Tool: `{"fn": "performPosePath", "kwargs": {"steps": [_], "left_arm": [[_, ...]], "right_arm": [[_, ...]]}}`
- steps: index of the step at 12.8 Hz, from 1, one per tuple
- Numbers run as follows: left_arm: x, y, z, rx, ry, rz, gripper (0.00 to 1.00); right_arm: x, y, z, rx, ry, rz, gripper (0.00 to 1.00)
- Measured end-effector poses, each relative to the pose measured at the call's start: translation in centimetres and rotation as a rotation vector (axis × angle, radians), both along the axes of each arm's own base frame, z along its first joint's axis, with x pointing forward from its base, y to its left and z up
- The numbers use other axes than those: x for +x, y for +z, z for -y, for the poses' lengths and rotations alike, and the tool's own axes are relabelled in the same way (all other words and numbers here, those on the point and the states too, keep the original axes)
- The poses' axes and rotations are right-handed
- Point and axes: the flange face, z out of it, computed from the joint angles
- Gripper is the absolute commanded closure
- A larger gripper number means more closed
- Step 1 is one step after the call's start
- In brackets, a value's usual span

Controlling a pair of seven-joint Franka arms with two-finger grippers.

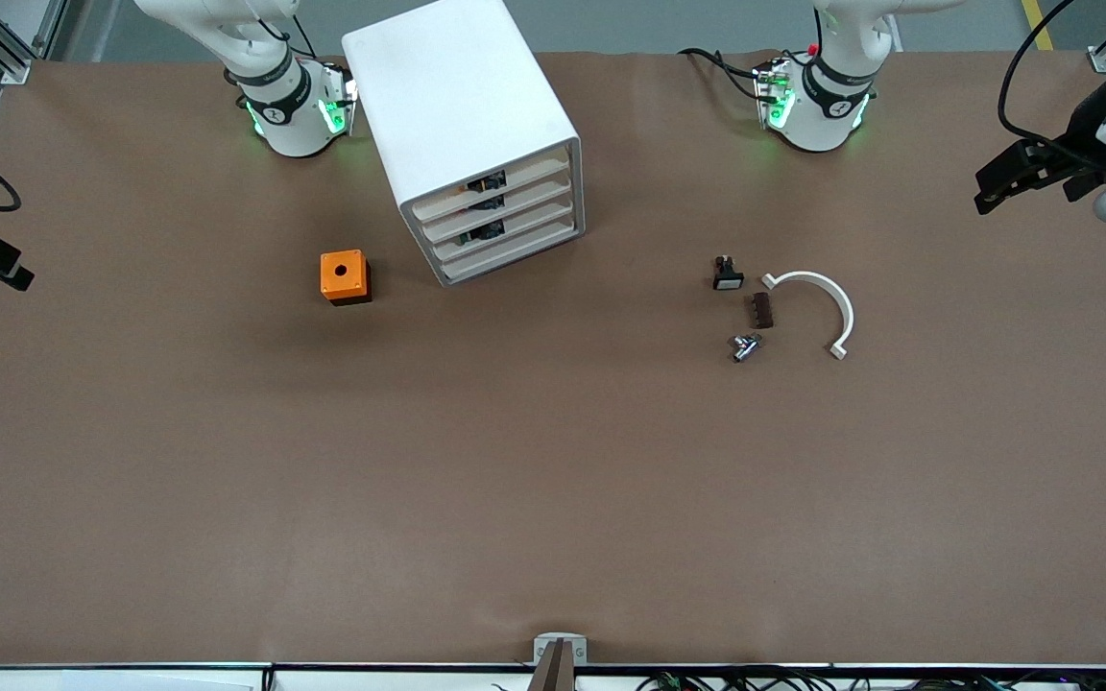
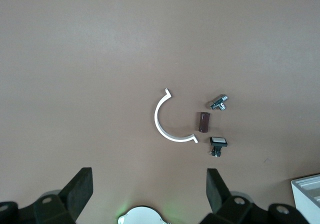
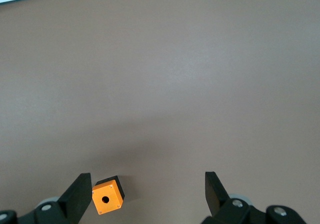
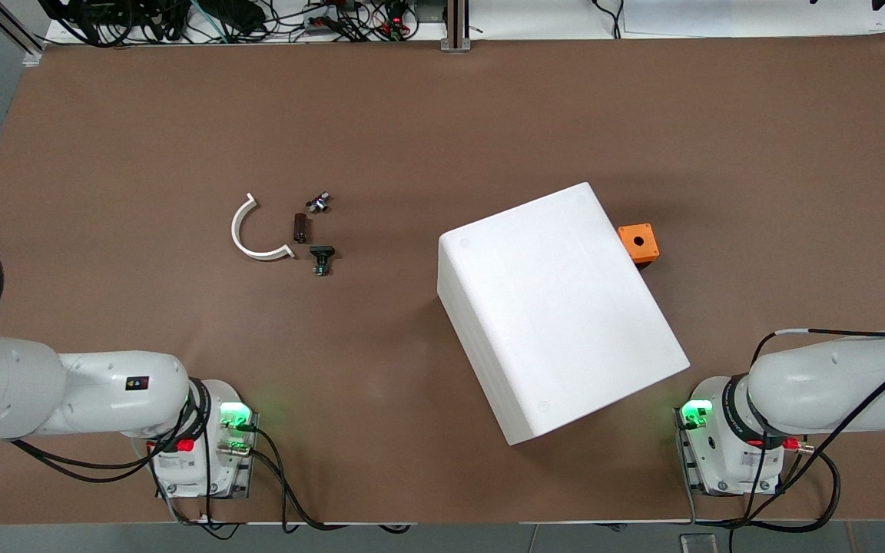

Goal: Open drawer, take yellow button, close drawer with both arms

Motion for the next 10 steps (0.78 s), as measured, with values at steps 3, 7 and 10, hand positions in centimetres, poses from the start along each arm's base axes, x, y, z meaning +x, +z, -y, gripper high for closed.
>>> {"fn": "performPosePath", "kwargs": {"steps": [3, 7, 10], "left_arm": [[0.0, 0.0, 0.0, 0.0, 0.0, 0.0, 0.0], [0.9, -0.8, -0.1, -0.002, 0.001, -0.017, 0.0], [2.5, -3.8, 0.2, -0.003, 0.004, -0.075, 0.0]], "right_arm": [[0.0, 0.0, 0.0, 0.0, -0.001, 0.0, 0.0], [0.0, 0.0, 0.1, 0.0, -0.001, 0.0, 0.0], [0.0, 0.0, 0.1, 0.0, -0.001, 0.0, 0.0]]}}
